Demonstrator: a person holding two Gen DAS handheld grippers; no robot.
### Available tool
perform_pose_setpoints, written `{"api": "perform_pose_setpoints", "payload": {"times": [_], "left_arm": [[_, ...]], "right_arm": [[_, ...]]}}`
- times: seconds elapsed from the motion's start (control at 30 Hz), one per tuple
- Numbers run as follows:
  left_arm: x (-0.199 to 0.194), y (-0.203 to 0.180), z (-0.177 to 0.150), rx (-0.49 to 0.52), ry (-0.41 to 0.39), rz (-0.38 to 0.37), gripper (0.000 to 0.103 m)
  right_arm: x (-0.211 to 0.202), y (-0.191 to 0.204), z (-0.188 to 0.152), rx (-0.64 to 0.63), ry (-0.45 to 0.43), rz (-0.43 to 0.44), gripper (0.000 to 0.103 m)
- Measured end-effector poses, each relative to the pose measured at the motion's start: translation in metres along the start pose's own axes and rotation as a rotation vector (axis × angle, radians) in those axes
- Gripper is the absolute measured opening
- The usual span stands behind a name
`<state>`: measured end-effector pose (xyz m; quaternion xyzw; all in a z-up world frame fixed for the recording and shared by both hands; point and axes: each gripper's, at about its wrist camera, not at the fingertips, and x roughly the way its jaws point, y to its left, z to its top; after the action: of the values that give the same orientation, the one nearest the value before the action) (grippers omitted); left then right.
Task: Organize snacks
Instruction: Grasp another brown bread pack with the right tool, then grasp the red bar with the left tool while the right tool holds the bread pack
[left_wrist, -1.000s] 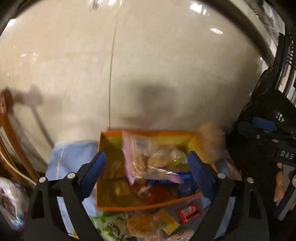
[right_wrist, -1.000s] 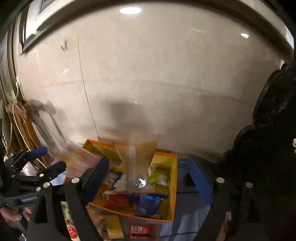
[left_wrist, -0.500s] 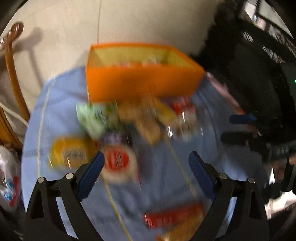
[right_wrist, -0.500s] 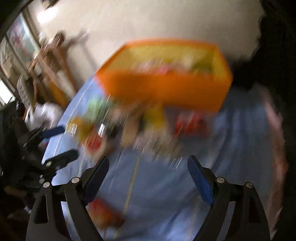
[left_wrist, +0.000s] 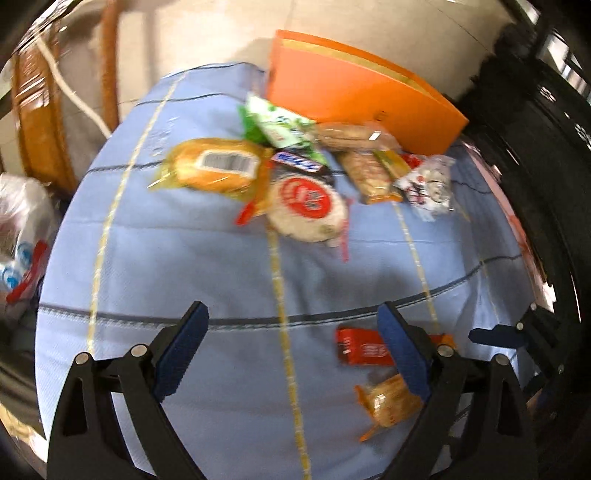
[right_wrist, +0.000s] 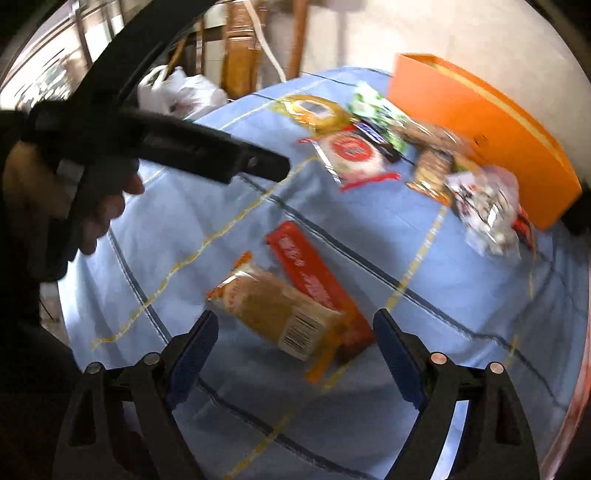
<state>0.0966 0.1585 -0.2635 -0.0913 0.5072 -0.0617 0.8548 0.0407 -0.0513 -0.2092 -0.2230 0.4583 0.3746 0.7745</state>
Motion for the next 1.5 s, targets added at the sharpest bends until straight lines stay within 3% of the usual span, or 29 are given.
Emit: {"api": "perform_pose_setpoints", "payload": {"times": [0.1,0.17,0.23,0.37,0.53,0.7,0.77,0.87,0.97,1.1,1.33,1.43,1.5], "left_arm": [[0.0,0.013,-0.005,-0.049,0.015,0.011,0.09],[0.001,0.018,-0.008,-0.06,0.022,0.02,0.09],[0.001,0.021,-0.01,-0.065,0.027,0.028,0.09],[0.001,0.018,-0.01,-0.05,0.022,0.016,0.09],[0.004,-0.011,-0.015,0.077,0.003,-0.042,0.09],[0.014,-0.063,-0.023,0.249,-0.044,-0.102,0.09],[0.025,-0.085,-0.026,0.266,-0.035,-0.113,0.09],[0.041,-0.102,-0.03,0.243,-0.011,-0.11,0.09],[0.052,-0.116,-0.034,0.22,-0.017,-0.036,0.094],[0.056,-0.121,-0.038,0.25,0.006,0.087,0.091],[0.039,-0.055,-0.033,0.123,0.1,0.217,0.095],[0.031,-0.028,-0.033,-0.008,0.156,0.166,0.093],[0.028,-0.025,-0.034,-0.057,0.167,0.082,0.093]], "right_arm": [[0.009,0.016,0.004,-0.123,-0.012,-0.05,0.081],[0.022,0.023,0.003,-0.182,0.046,-0.055,0.064],[0.032,0.025,0.0,-0.195,0.116,-0.034,0.036],[0.028,0.007,-0.006,-0.071,0.132,0.005,0.035],[-0.001,-0.043,-0.018,0.215,0.051,0.051,0.035],[-0.015,-0.098,-0.047,0.425,0.056,-0.054,0.035],[-0.02,-0.11,-0.056,0.468,0.053,-0.082,0.035],[-0.023,-0.115,-0.064,0.471,0.061,-0.099,0.035],[-0.023,-0.113,-0.069,0.469,0.074,-0.103,0.035],[-0.021,-0.112,-0.075,0.476,0.085,-0.096,0.035],[-0.025,-0.114,-0.063,0.468,0.048,-0.065,0.035],[-0.022,-0.113,-0.056,0.458,0.042,-0.052,0.035],[-0.02,-0.111,-0.052,0.451,0.043,-0.046,0.036]]}}
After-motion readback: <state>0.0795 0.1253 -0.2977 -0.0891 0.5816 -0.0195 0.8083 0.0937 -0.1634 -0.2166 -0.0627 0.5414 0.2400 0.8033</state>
